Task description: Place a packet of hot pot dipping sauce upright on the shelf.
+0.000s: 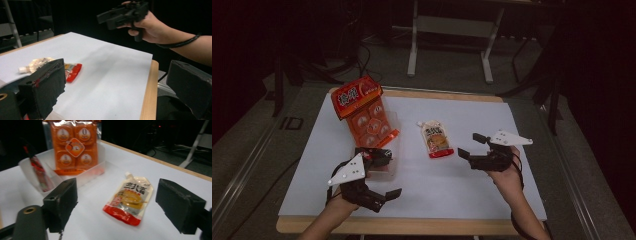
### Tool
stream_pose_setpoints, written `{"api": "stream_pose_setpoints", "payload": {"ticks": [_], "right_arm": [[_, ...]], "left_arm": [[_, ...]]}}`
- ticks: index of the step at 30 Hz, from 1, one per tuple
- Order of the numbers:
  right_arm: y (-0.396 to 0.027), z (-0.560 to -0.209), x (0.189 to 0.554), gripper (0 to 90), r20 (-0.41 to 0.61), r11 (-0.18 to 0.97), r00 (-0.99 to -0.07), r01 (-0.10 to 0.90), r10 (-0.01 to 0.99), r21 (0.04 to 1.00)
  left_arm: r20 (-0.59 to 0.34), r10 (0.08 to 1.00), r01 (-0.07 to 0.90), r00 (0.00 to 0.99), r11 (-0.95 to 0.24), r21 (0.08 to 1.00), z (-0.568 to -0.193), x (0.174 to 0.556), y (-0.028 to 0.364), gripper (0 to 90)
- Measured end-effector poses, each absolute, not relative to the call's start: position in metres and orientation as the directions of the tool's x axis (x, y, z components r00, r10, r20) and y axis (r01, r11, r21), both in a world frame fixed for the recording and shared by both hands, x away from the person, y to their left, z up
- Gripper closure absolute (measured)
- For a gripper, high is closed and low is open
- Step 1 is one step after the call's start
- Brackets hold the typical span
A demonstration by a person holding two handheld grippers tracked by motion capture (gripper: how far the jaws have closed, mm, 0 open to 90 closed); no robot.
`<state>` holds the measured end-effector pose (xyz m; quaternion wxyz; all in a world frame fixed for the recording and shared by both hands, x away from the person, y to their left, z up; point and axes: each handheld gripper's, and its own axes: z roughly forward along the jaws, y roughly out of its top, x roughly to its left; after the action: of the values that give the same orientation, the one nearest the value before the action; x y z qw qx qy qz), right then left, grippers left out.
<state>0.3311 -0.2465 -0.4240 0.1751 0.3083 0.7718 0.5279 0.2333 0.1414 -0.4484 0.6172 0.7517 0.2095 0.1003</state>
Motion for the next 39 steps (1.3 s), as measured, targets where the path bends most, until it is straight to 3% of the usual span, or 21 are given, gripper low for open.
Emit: {"api": "stream_pose_setpoints", "payload": {"ticks": [30,33,39], "right_arm": [[-0.216,-0.455,0.42,36.7,0.078,0.312,-0.711,0.4,0.698,0.862],[-0.211,-0.463,0.429,43.8,0.09,0.312,-0.699,0.425,0.709,0.85],[-0.201,-0.474,0.443,48.3,0.096,0.321,-0.692,0.448,0.715,0.834]], "left_arm": [[-0.113,0.449,0.216,0.886,-0.185,0.959,-0.48,0.215,0.141,2.9],[-0.113,0.447,0.214,0.887,-0.183,0.959,-0.48,0.215,0.141,2.9],[-0.116,0.44,0.218,0.89,-0.189,0.957,-0.482,0.213,0.14,2.9]]}}
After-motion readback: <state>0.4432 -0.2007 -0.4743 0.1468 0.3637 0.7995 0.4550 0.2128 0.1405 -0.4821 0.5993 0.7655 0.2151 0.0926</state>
